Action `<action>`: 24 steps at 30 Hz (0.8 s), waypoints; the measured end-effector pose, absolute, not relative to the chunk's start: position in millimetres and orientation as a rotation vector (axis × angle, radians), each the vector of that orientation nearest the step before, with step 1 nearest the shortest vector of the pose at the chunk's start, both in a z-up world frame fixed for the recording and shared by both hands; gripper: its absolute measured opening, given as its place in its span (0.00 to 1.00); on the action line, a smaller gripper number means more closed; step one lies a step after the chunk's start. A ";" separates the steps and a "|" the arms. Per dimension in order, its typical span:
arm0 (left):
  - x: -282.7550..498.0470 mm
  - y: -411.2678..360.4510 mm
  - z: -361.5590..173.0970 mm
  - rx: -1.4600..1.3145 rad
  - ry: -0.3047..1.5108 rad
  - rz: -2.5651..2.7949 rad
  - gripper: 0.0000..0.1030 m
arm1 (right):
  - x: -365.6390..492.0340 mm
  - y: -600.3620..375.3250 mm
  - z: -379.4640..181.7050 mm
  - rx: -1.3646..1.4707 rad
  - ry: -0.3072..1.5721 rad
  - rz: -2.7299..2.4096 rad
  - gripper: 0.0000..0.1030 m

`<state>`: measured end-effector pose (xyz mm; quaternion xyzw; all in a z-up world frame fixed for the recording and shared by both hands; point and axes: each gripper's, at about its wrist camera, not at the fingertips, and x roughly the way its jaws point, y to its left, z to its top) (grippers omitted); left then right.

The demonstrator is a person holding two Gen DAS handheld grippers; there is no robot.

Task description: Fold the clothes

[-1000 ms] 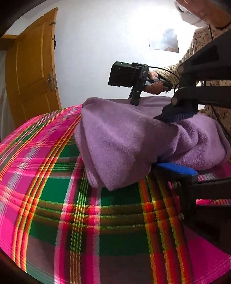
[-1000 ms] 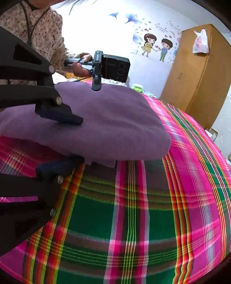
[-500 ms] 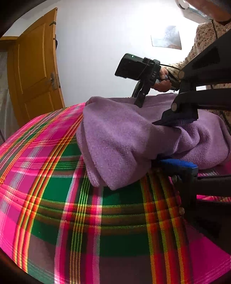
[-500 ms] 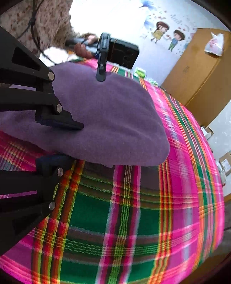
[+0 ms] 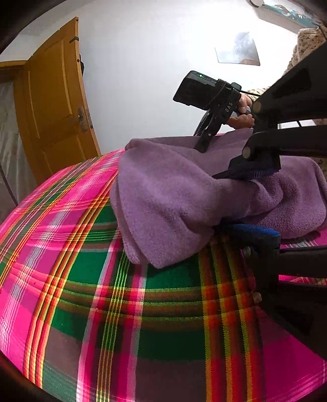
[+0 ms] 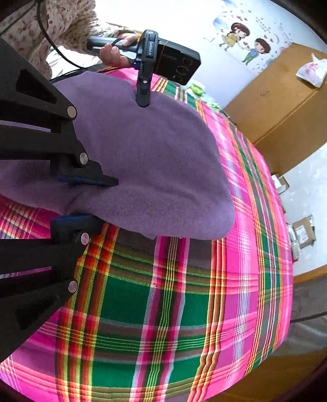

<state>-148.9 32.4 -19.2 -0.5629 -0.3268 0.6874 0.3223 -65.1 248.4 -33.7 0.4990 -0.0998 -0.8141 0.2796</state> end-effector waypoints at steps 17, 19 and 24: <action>-183.2 56.0 24.4 -1.411 -0.784 1.884 0.29 | -68.8 237.6 -1.6 1.224 -0.343 -2.259 0.17; -191.9 50.8 33.2 -1.381 -0.791 1.905 0.29 | -75.5 232.9 4.9 1.199 -0.349 -2.252 0.17; -212.8 33.5 48.3 -1.360 -0.789 1.984 0.29 | -97.3 213.9 13.7 1.163 -0.344 -2.223 0.17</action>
